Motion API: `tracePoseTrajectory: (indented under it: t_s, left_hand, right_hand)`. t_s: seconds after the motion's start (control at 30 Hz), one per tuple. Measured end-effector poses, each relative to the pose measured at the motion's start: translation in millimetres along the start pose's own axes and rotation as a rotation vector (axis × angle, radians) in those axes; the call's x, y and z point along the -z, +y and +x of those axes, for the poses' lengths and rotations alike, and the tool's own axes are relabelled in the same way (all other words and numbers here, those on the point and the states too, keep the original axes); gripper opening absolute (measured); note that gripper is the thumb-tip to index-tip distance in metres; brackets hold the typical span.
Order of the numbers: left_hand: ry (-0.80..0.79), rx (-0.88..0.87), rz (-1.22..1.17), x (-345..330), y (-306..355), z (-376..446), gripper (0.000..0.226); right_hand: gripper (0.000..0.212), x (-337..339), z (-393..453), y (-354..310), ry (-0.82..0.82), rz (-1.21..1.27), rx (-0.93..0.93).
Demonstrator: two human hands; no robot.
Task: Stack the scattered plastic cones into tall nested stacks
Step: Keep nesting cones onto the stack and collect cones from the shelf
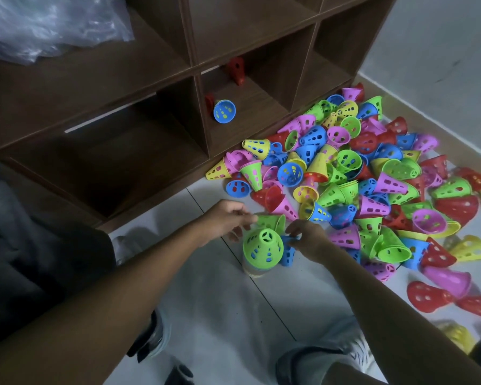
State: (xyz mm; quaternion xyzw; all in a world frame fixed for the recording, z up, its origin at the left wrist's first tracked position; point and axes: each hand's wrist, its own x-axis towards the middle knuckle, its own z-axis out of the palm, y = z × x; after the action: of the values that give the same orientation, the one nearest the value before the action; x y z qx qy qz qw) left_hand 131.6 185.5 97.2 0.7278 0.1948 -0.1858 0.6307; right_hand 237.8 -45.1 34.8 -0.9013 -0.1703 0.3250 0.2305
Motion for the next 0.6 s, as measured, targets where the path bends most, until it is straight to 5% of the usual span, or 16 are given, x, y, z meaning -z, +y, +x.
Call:
tracePoseTrajectory:
  t_s: [0.17,0.37,0.6]
  left_hand:
    - [-0.064,-0.099,0.236,-2,8,31,0.015]
    - [-0.268,-0.178,0.579,-16,17,64,0.04]
    - [-0.39,-0.218,0.815,-41,29,91,0.048]
  right_hand:
    - [0.013,-3,-7,12,0.03,-0.063,-0.009]
    - [0.012,-5,-24,21,0.049,-0.068,-0.062]
    - [0.019,20,-51,30,0.142,0.241,-0.099]
